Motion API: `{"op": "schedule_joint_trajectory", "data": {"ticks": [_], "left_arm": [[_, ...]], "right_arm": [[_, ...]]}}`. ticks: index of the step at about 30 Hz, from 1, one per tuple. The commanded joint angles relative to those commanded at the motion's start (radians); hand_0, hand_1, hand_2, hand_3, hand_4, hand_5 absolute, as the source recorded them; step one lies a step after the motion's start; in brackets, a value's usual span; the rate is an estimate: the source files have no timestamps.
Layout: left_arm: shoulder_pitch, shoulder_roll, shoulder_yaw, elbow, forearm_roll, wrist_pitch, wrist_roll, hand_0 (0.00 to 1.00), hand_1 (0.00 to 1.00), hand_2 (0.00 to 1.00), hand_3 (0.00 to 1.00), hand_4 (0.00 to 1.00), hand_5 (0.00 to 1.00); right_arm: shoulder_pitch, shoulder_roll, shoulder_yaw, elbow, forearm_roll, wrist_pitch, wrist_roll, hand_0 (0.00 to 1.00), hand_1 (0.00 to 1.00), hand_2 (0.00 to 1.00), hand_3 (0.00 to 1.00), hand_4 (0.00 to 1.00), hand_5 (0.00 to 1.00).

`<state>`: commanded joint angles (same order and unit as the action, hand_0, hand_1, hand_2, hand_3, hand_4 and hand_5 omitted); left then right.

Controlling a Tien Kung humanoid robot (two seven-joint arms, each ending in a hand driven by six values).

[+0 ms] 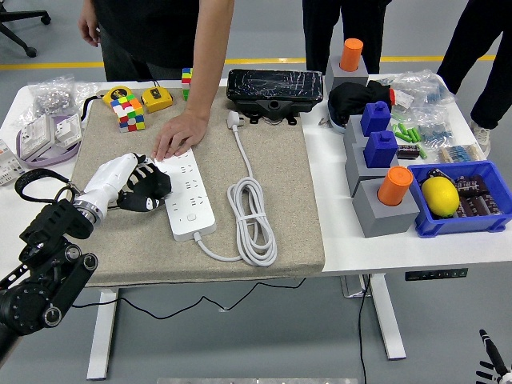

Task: Pick up the plug,place it near the board,insert it into the board,press the button

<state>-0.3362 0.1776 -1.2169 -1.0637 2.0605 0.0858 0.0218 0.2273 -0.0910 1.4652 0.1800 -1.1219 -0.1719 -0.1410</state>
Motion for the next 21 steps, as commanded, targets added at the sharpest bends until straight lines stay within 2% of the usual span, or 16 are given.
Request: {"op": "schedule_joint_trajectory", "data": {"ticks": [16,20,21], "left_arm": [[0.003,0.000,0.004,0.007,0.000,-0.013,-0.002,0.357,0.525,0.493,0.550,0.775,0.002],[0.003,0.001,0.006,0.009,0.000,-0.028,-0.001,0.357,0.525,0.493,0.550,0.775,0.002],[0.003,0.001,0.006,0.010,-0.002,-0.034,-0.001,0.451,0.629,0.623,0.577,0.923,0.002]], "right_arm": [[-0.002,0.001,0.002,0.000,0.001,-0.005,0.004,0.810,0.790,0.771,0.829,0.998,0.998],[-0.002,0.001,0.002,0.000,0.002,-0.005,0.004,0.810,0.790,0.771,0.829,0.998,0.998],[-0.003,0.001,0.002,0.000,0.002,-0.005,0.005,0.809,0.784,0.764,0.829,0.998,0.998]]}}
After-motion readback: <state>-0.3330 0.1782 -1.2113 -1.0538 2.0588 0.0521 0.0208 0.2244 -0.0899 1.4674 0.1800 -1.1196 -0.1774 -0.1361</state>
